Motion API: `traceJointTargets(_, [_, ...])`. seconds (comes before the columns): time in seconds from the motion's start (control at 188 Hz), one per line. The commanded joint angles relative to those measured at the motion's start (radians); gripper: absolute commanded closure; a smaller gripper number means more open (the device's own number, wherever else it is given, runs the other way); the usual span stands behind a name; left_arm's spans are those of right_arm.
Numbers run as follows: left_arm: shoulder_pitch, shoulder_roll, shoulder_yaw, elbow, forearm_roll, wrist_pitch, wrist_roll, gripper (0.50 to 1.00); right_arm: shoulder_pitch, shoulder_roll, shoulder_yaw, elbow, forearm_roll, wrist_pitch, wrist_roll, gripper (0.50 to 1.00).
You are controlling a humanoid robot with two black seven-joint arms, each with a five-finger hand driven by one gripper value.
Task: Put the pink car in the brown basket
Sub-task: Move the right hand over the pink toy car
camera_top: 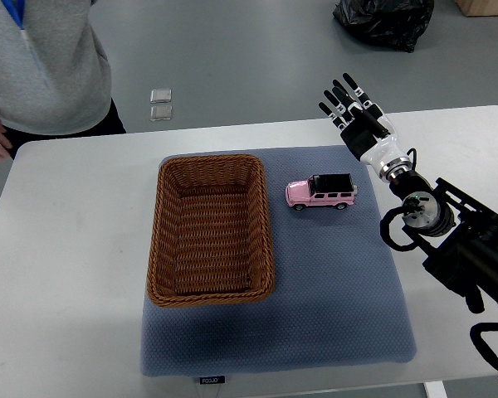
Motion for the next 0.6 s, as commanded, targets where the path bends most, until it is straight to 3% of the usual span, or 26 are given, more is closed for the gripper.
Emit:
traceJointTargets(0.0, [0.0,0.0,0.006,0.0,0.0,0.0,0.0,0.5,0.001,-0.004,0.0,0.0,0.0,0.0,0.0,0.587])
traceJointTargets(0.297, [0.0,0.0,0.0,-0.008,0.0,0.0,0.0,0.5,0.029,-0.023,-0.008,0.015,-0.217,0.035,-0.003,0.591])
traceJointTargets(0.446, [0.0,0.0,0.0,-0.009,0.0,0.0,0.0,0.5,0.122,-0.148,-0.144,0.051,-0.56,0.077,-0.031,0.591])
traceJointTargets(0.595, [0.0,0.0,0.005,-0.011,0.0,0.0,0.0,0.5,0.271,-0.285,-0.402,0.182,-0.957,0.141,-0.029,0.591])
